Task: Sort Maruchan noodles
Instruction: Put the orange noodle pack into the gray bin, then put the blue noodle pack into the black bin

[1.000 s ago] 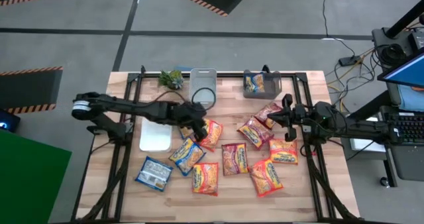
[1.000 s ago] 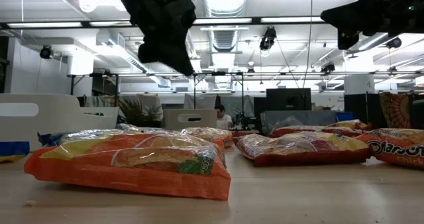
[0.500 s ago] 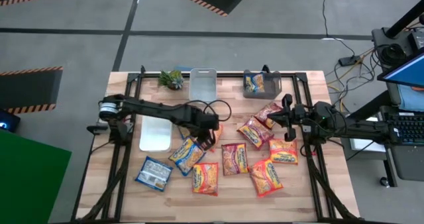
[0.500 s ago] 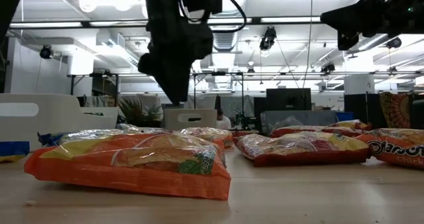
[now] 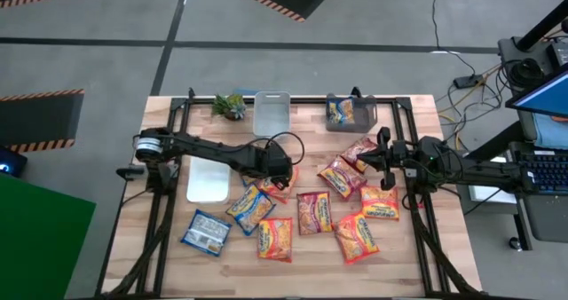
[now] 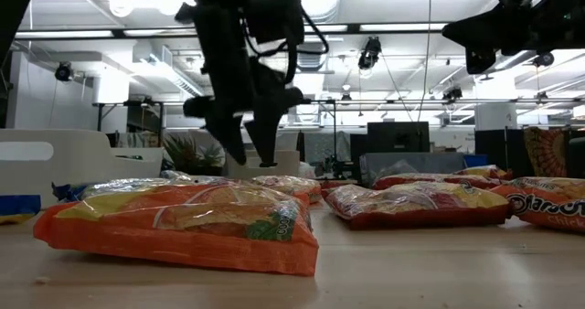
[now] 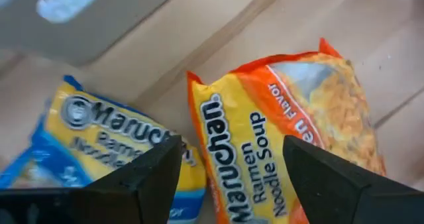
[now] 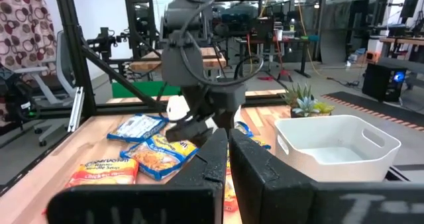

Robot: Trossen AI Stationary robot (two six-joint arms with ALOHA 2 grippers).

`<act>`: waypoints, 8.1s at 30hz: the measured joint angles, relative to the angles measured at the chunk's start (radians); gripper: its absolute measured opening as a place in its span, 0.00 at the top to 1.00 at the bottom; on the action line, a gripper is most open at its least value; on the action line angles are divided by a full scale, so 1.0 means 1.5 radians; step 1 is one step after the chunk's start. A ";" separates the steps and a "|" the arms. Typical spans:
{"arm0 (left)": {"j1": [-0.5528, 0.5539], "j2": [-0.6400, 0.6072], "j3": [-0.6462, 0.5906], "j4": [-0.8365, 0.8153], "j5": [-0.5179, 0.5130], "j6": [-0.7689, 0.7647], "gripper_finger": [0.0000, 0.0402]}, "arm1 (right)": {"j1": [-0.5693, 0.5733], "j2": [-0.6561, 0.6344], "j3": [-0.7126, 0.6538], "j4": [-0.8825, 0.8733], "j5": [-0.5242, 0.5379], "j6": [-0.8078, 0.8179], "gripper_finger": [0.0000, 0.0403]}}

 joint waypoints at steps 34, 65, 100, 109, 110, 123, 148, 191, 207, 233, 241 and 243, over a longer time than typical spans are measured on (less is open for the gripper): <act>-0.004 0.000 -0.071 0.146 0.007 0.054 0.96 | 0.000 0.000 0.000 0.000 0.000 0.012 0.98; 0.069 -0.012 0.373 -0.210 -0.240 0.465 1.00 | 0.000 0.000 0.000 -0.015 0.000 0.035 0.98; 0.278 -0.001 0.176 0.035 -0.115 0.355 1.00 | 0.000 0.000 0.001 -0.029 0.002 0.034 0.98; 0.278 -0.001 0.168 0.043 -0.116 0.334 0.98 | 0.000 0.000 0.001 -0.029 0.039 0.017 0.98; 0.278 -0.001 0.168 0.043 -0.116 0.334 0.97 | 0.000 0.000 0.001 -0.029 0.042 0.016 0.98; 0.268 -0.006 0.172 -0.001 -0.122 0.359 0.72 | 0.000 0.000 0.001 0.031 0.043 -0.013 0.98; -0.064 0.001 0.266 -0.335 0.175 0.133 0.57 | 0.000 0.000 0.001 0.043 0.051 -0.010 0.98; -0.167 0.220 0.269 -0.346 0.064 0.039 0.96 | 0.000 0.000 0.001 0.066 0.053 -0.017 0.98; -0.175 0.036 0.253 -0.168 -0.076 0.542 1.00 | 0.000 0.004 0.001 0.061 0.053 -0.019 0.98; -0.142 -0.022 0.221 0.032 0.102 0.864 1.00 | 0.104 0.360 0.283 -0.145 -0.040 -0.001 0.42; -0.142 -0.031 0.163 0.112 0.127 0.867 1.00 | 0.146 0.427 0.342 -0.241 -0.040 -0.001 0.43; -0.144 -0.036 0.152 0.130 0.140 0.865 1.00 | 0.151 0.439 0.339 -0.248 -0.040 -0.002 0.43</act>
